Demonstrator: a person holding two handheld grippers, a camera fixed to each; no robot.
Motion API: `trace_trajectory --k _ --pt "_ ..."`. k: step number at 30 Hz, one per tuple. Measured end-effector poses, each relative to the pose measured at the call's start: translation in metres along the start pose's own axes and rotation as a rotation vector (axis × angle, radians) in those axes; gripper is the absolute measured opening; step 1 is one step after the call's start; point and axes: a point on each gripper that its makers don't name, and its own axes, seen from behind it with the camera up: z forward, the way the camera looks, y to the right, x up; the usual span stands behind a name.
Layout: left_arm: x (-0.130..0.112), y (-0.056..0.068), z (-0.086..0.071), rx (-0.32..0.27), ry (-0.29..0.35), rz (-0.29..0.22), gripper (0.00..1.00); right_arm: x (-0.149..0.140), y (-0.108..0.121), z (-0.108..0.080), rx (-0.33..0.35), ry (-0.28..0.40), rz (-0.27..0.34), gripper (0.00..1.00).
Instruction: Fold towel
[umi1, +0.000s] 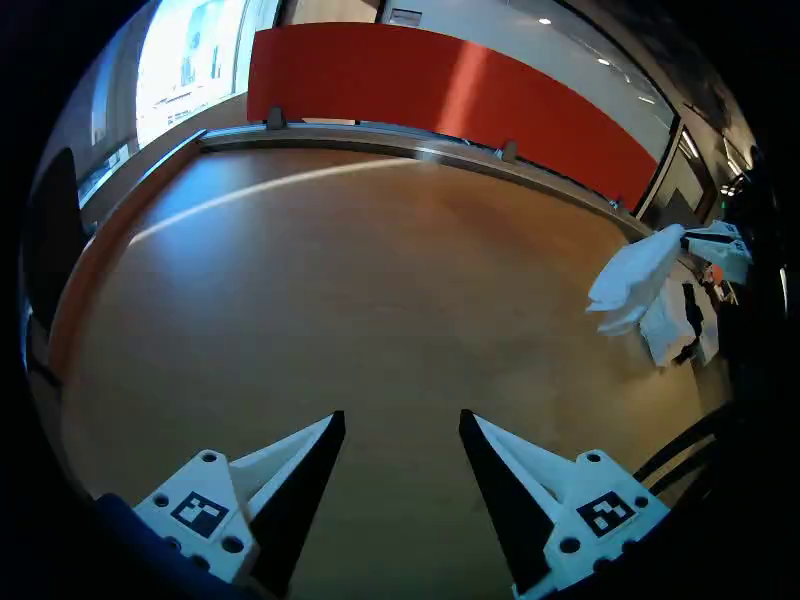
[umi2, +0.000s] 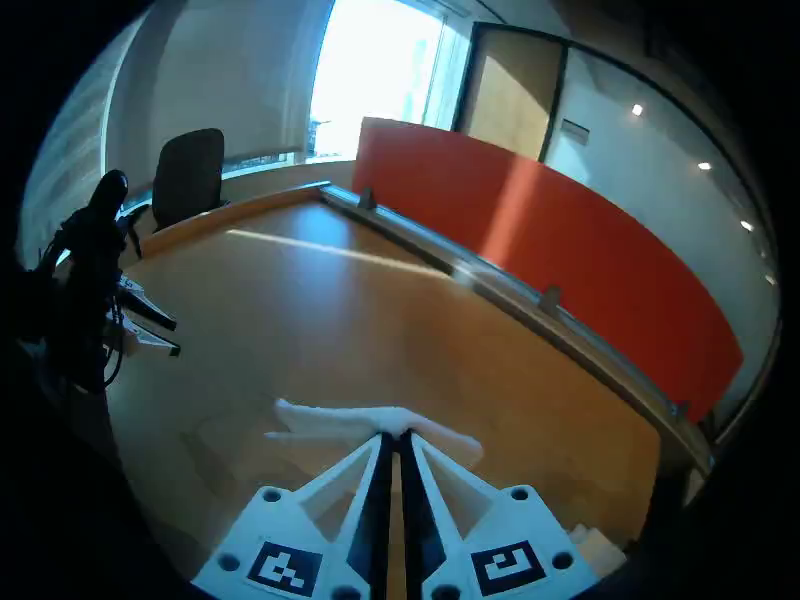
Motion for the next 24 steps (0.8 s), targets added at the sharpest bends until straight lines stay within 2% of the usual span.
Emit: trace_trajectory --k 13,24 --pt "-0.001 0.004 -0.001 0.001 -0.004 0.003 0.84 -0.008 0.083 -0.034 -0.098 -0.015 0.010 0.05" --pt "-0.003 0.005 -0.001 0.007 -0.010 0.009 0.84 -0.019 0.143 -0.058 -0.175 -0.042 0.019 0.05"
